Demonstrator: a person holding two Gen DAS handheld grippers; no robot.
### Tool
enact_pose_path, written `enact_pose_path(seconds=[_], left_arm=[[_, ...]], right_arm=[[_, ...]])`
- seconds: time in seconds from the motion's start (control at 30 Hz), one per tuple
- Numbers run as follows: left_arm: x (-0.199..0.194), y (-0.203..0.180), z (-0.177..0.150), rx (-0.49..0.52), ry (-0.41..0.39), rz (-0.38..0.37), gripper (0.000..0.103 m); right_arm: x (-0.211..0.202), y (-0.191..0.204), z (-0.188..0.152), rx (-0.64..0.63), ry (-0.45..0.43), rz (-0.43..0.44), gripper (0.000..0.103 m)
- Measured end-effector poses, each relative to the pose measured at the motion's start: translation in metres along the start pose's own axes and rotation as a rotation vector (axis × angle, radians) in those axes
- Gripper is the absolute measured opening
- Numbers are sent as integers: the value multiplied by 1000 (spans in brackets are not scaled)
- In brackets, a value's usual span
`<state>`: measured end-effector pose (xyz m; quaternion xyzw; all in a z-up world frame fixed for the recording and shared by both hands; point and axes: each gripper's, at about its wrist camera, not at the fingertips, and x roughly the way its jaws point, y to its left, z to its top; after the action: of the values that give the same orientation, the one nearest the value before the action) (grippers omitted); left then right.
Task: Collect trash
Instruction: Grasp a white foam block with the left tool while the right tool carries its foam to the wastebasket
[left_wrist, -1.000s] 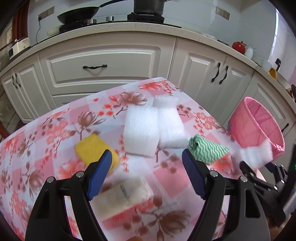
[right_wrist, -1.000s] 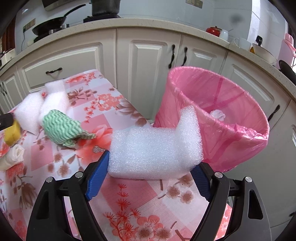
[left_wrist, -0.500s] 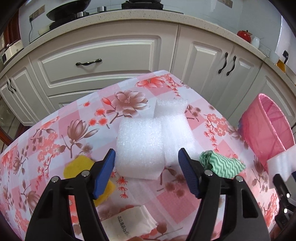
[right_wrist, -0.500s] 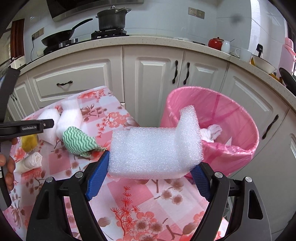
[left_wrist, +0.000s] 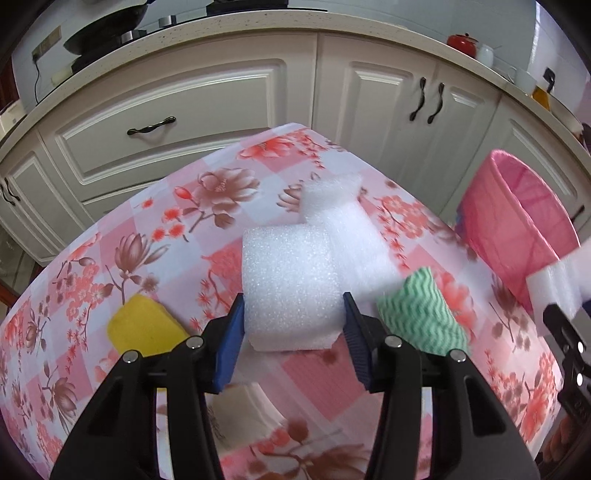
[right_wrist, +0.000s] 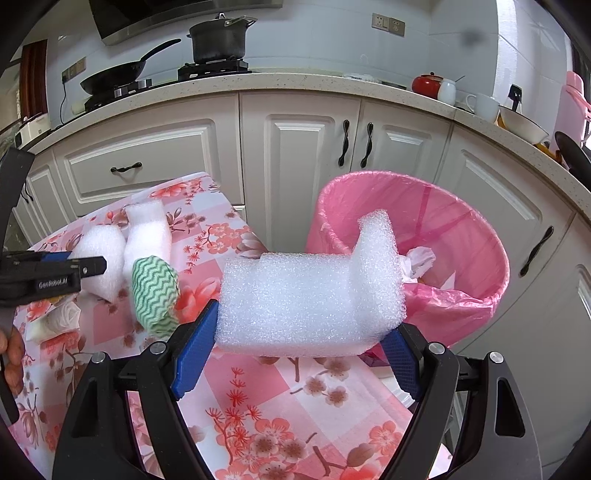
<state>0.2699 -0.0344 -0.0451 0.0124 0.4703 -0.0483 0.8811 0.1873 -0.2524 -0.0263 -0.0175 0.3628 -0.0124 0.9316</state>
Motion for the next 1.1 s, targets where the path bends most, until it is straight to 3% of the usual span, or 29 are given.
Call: enact_pose_path(seconds=[0.43,0.73,1.1], left_arm=[[-54,-26,-18,9,-77,-18,49],[-99,-67,1,42,-183,-90,49],[-114,-122,25,85,-230,-170,49]], right_arm=[[-21,-31,10,21,-38,14,78],[-31,-68,30,43,-70,8,78],[-25,-121,55,52,-78,-13,78]])
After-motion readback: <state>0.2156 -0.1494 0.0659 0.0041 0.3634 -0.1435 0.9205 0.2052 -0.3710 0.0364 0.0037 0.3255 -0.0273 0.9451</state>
